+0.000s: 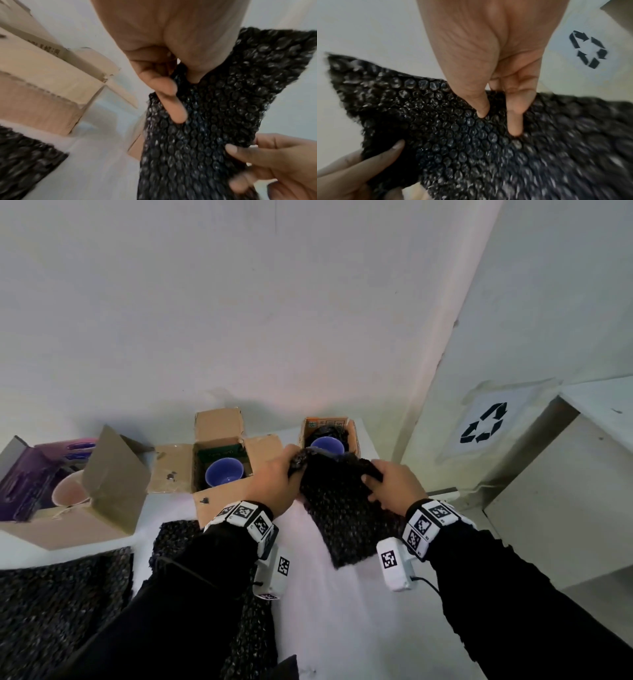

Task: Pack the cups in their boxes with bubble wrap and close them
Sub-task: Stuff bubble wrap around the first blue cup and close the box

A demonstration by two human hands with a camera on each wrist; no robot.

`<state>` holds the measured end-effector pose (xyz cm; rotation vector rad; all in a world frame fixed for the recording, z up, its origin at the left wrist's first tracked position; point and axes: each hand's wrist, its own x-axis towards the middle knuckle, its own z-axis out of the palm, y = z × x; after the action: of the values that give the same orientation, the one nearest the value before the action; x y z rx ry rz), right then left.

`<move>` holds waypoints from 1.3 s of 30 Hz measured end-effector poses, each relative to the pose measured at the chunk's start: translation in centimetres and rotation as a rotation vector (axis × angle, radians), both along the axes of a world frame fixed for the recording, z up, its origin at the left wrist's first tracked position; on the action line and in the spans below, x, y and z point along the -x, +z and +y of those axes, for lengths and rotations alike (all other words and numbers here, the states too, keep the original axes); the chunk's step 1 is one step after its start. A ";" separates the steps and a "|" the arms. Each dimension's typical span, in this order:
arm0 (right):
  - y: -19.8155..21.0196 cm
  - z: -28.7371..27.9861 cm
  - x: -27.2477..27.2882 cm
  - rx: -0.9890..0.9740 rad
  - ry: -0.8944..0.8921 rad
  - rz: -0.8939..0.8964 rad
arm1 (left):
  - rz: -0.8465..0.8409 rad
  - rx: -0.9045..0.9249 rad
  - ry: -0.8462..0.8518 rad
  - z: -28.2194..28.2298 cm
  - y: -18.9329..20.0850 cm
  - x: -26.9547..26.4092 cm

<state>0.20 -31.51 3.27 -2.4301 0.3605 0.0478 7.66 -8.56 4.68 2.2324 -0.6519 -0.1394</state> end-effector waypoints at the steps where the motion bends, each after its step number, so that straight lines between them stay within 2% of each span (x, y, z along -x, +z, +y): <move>1: 0.8 -0.1 -0.8 0.047 -0.004 -0.072 | -0.032 0.056 0.024 -0.1 0.5 -0.3; 6: 5.4 0.0 -4.5 0.057 0.015 -0.371 | -0.339 0.202 0.007 -0.3 3.4 -1.5; 9: 7.0 -0.3 -6.4 0.005 0.049 -0.528 | -0.451 0.215 -0.005 -0.1 4.8 -2.2; 12: 7.2 -0.8 -8.2 -0.033 0.140 -0.641 | -0.519 0.198 -0.012 0.0 4.6 -3.0; 16: 5.1 -1.8 -10.3 0.017 0.221 -0.578 | -0.499 0.034 -0.002 -0.5 2.7 -4.2; 20: 1.7 -2.2 -9.3 0.448 0.110 -0.320 | -0.498 -0.085 0.036 -1.6 0.1 -4.9; 23: 0.4 -1.6 -7.5 0.543 0.175 -0.360 | -0.509 -0.140 0.064 -2.9 -1.2 -5.4; 26: -0.7 -1.2 -6.3 0.607 0.355 -0.491 | -0.535 -0.174 0.074 -3.9 -1.6 -5.5; 29: -2.2 -1.2 -6.2 0.577 0.488 -0.597 | -0.521 -0.242 0.090 -4.3 -1.9 -5.3; 31: -2.7 -1.8 -6.9 0.465 0.412 -0.599 | -0.481 -0.224 0.063 -4.1 -2.5 -5.6; 33: -2.8 -2.3 -7.5 0.320 0.277 -0.557 | -0.448 -0.174 -0.040 -3.9 -3.3 -6.1; 36: -2.3 -2.5 -8.1 0.183 0.137 -0.574 | -0.507 -0.240 -0.111 -3.7 -4.1 -6.7; 39: -2.6 -2.5 -8.8 0.255 0.232 -0.548 | -0.541 -0.352 -0.093 -3.9 -4.0 -7.5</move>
<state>8.98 -34.01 0.71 -2.5940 -0.1737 -0.5830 15.19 -12.45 0.67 2.5985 -1.0883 0.3429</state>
